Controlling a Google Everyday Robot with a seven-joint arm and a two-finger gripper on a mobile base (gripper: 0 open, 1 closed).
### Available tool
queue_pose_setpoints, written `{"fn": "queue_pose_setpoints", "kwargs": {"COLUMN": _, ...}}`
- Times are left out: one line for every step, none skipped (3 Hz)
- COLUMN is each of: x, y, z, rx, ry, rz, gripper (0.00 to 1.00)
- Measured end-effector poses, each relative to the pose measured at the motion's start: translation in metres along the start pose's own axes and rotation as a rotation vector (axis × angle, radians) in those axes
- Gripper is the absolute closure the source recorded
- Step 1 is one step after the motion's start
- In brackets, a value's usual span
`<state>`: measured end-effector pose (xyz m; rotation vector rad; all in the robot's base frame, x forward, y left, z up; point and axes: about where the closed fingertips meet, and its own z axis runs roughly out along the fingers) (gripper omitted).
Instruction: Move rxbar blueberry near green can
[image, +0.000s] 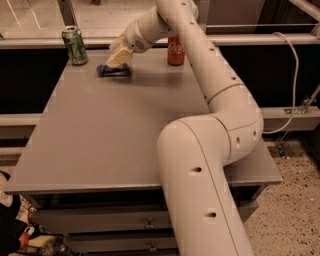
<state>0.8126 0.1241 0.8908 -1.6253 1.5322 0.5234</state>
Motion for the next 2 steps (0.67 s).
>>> {"fn": "queue_pose_setpoints", "kwargs": {"x": 0.0002, "y": 0.0009, "z": 0.0034, "rx": -0.004, "ry": 0.000, "rz": 0.001, "gripper": 0.00}}
{"fn": "queue_pose_setpoints", "kwargs": {"x": 0.0002, "y": 0.0009, "z": 0.0035, "rx": -0.005, "ry": 0.000, "rz": 0.001, "gripper": 0.00}}
